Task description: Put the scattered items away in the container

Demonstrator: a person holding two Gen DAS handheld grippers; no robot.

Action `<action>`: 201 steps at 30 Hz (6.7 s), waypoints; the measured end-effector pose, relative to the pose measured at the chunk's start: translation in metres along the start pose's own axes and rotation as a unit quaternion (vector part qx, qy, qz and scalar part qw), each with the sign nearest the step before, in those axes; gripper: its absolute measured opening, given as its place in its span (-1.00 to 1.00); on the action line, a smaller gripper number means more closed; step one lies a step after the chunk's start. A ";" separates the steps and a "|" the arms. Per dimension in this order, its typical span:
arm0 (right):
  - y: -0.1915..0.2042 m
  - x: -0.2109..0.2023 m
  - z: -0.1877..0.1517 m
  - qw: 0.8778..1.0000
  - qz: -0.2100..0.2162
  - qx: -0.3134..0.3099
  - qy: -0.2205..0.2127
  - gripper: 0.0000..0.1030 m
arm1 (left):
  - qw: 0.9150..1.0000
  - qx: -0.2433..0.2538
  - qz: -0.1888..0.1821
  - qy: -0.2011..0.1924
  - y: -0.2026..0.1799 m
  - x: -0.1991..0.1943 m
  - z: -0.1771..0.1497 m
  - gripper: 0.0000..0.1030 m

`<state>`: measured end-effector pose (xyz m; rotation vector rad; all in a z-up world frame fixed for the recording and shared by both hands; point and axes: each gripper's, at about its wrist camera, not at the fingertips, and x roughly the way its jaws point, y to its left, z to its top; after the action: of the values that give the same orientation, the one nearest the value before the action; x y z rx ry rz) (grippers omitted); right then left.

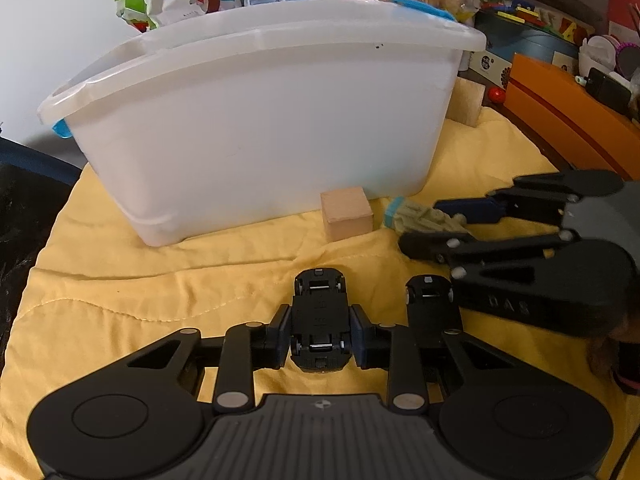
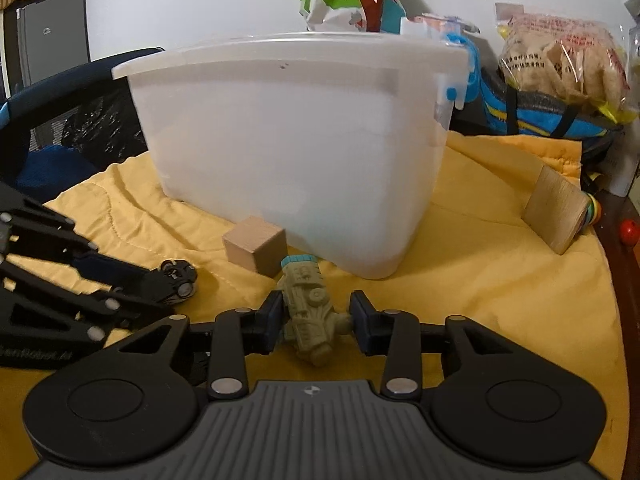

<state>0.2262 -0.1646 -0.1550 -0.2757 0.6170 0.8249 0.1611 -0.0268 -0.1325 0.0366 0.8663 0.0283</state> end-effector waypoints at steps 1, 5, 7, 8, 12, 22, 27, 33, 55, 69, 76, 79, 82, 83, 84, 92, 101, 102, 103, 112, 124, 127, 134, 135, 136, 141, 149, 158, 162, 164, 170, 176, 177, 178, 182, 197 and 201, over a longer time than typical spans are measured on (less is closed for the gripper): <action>0.002 -0.002 -0.001 1.000 -0.002 -0.002 -0.001 -0.22 | 1.000 -0.001 0.000 -0.001 0.001 -0.001 0.000 -0.35; 0.003 -0.012 0.002 1.000 -0.004 0.007 -0.009 -0.22 | 1.000 -0.001 0.002 -0.007 0.006 -0.007 -0.001 -0.35; 0.004 -0.018 0.003 1.000 -0.005 0.011 -0.014 -0.22 | 1.000 -0.003 0.001 -0.010 0.009 -0.010 0.000 -0.36; 0.005 -0.021 0.004 1.000 -0.006 0.013 -0.017 -0.22 | 1.000 -0.004 0.001 -0.012 0.011 -0.013 0.000 -0.36; 0.011 -0.035 0.004 0.999 -0.008 0.025 -0.028 -0.22 | 1.000 -0.010 -0.002 -0.018 0.018 -0.020 0.001 -0.36; 0.017 -0.059 -0.001 0.998 -0.019 0.054 -0.036 -0.22 | 0.999 -0.003 0.002 -0.043 0.024 -0.047 0.004 -0.36; 0.020 -0.079 0.005 0.997 -0.020 0.062 -0.051 -0.22 | 0.998 0.001 0.005 -0.069 0.030 -0.076 0.017 -0.36; 0.029 -0.103 0.043 0.994 -0.015 0.065 -0.085 -0.22 | 0.995 -0.017 0.012 -0.093 0.047 -0.109 0.048 -0.36; -0.006 -0.030 0.166 0.994 -0.068 0.064 -0.053 -0.09 | 0.997 -0.014 0.035 -0.071 0.098 -0.050 0.168 0.30; 0.015 -0.052 0.138 0.993 -0.084 0.053 -0.064 0.29 | 0.994 -0.025 0.035 -0.099 0.107 -0.062 0.145 0.33; 0.047 -0.066 0.090 0.995 -0.075 0.039 -0.056 0.26 | 0.993 -0.028 0.034 -0.106 0.100 -0.082 0.107 0.33; 0.059 -0.045 0.072 0.997 -0.074 0.022 -0.022 0.14 | 0.994 -0.034 0.035 -0.094 0.098 -0.084 0.088 0.33; 0.064 -0.019 0.060 0.996 -0.083 0.017 -0.006 0.12 | 0.995 -0.039 0.038 -0.082 0.097 -0.086 0.071 0.32; 0.064 -0.011 0.058 0.996 -0.084 0.022 -0.003 0.12 | 0.995 -0.040 0.038 -0.078 0.097 -0.086 0.065 0.32; 0.064 -0.003 0.056 0.996 -0.085 0.027 0.000 0.12 | 0.996 -0.040 0.039 -0.075 0.098 -0.087 0.059 0.32; 0.062 0.036 0.044 0.993 -0.103 0.043 0.022 -0.17 | 0.997 -0.035 0.051 -0.056 0.098 -0.093 0.032 0.32; 0.055 0.012 0.037 0.994 -0.091 0.055 -0.004 -0.28 | 0.997 -0.030 0.037 -0.059 0.080 -0.092 0.022 0.32; 0.053 0.004 0.035 0.994 -0.091 0.057 -0.009 -0.28 | 0.997 -0.026 0.032 -0.059 0.074 -0.090 0.021 0.32; 0.049 -0.004 0.033 0.994 -0.092 0.059 -0.013 -0.28 | 0.998 -0.021 0.027 -0.058 0.068 -0.087 0.020 0.32; 0.008 -0.071 0.005 0.989 -0.117 0.082 -0.028 -0.28 | 0.997 0.039 -0.026 -0.053 -0.007 -0.050 0.000 0.32; -0.015 -0.106 -0.021 0.985 -0.135 0.099 -0.030 -0.28 | 0.998 0.052 -0.022 -0.011 -0.050 -0.004 -0.010 0.03; -0.016 -0.110 -0.022 0.985 -0.133 0.101 -0.033 -0.27 | 0.999 0.036 -0.029 -0.008 -0.048 0.001 -0.006 -0.36; -0.014 -0.119 -0.014 0.986 -0.124 0.103 -0.045 -0.28 | 0.998 0.043 -0.024 -0.027 -0.042 -0.022 0.001 -0.36; -0.013 -0.121 -0.012 0.986 -0.121 0.104 -0.048 -0.28 | 0.998 0.039 -0.024 -0.030 -0.037 -0.029 0.003 -0.36; -0.011 -0.122 -0.008 0.986 -0.116 0.105 -0.052 -0.28 | 0.998 0.037 -0.022 -0.034 -0.033 -0.035 0.006 -0.36; 0.009 -0.123 0.016 0.989 -0.086 0.094 -0.072 -0.28 | 0.998 0.014 -0.007 -0.054 0.001 -0.071 0.025 -0.36; 0.042 -0.115 0.074 0.990 -0.044 0.069 -0.113 -0.28 | 0.996 -0.032 0.023 -0.084 0.065 -0.112 0.073 -0.36; 0.042 -0.100 0.148 0.989 -0.056 0.038 -0.129 -0.28 | 0.993 -0.023 0.036 -0.110 0.086 -0.120 0.132 -0.36; 0.029 -0.075 0.162 0.992 -0.055 0.060 -0.092 -0.28 | 0.995 -0.015 0.036 -0.091 0.089 -0.100 0.153 -0.36; 0.022 -0.062 0.167 0.994 -0.057 0.070 -0.070 -0.28 | 0.995 -0.006 0.042 -0.087 0.090 -0.091 0.162 -0.36; 0.010 -0.027 0.173 0.995 -0.051 0.085 0.005 -0.18 | 0.999 -0.002 0.034 -0.035 0.094 -0.062 0.178 -0.05; 0.009 -0.018 0.181 0.994 -0.070 0.075 0.029 0.68 | 0.999 0.008 0.046 0.001 0.094 -0.048 0.183 0.43; 0.008 -0.019 0.182 0.994 -0.072 0.075 0.028 0.69 | 0.999 0.006 0.042 0.007 0.096 -0.047 0.184 0.43; 0.006 -0.020 0.182 0.994 -0.071 0.081 0.027 0.72 | 0.999 0.007 0.042 0.012 0.097 -0.047 0.184 0.43; -0.002 -0.025 0.189 0.992 -0.080 0.095 0.035 0.87 | 0.998 0.013 0.045 0.037 0.097 -0.048 0.188 0.43; -0.021 -0.012 0.245 0.959 -0.035 0.141 0.244 1.00 | 0.984 0.007 0.051 0.171 0.106 -0.051 0.230 0.43; -0.011 -0.008 0.250 0.955 -0.066 0.107 0.269 1.00 | 0.982 0.015 0.057 0.178 0.101 -0.052 0.233 0.43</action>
<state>0.3314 -0.0625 0.0473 -0.3430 1.1780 0.5432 0.3040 0.0670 0.0624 0.1125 1.2215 0.1323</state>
